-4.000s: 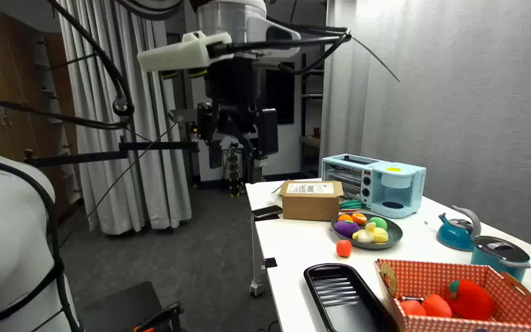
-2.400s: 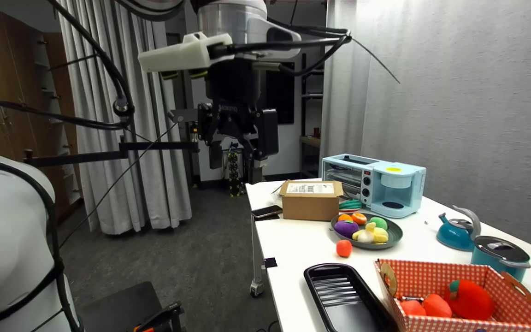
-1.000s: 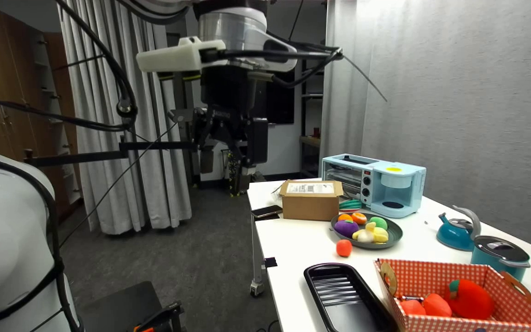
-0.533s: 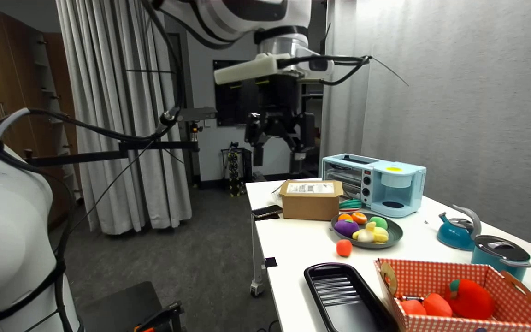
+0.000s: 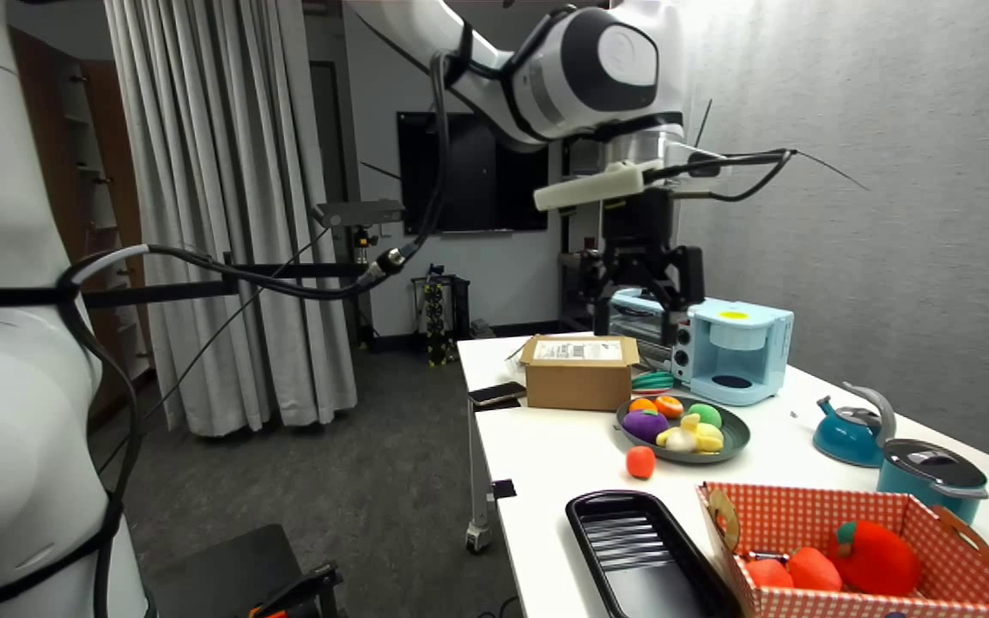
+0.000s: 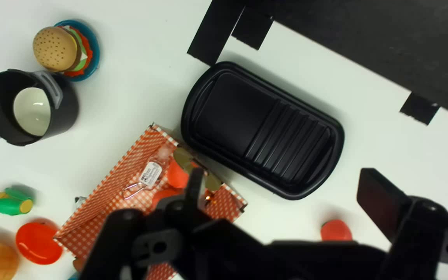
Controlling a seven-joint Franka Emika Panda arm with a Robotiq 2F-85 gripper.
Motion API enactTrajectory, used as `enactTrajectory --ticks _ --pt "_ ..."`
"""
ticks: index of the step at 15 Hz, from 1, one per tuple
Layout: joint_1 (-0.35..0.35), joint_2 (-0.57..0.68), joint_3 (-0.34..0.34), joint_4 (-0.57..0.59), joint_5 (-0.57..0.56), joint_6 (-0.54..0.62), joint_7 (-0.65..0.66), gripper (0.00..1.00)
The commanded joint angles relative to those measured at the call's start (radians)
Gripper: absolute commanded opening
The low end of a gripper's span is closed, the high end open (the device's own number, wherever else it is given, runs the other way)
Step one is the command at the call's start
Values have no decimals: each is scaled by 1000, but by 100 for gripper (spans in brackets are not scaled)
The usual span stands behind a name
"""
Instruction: Move the box to the left
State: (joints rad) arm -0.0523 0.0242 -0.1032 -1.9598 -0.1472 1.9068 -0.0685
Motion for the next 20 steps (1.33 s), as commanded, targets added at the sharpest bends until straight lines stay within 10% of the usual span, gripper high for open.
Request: enactTrajectory --ticks 1,20 --pt "-25 118 -9 120 -60 26 105 100" --pt "-119 580 -77 464 -63 85 101 91"
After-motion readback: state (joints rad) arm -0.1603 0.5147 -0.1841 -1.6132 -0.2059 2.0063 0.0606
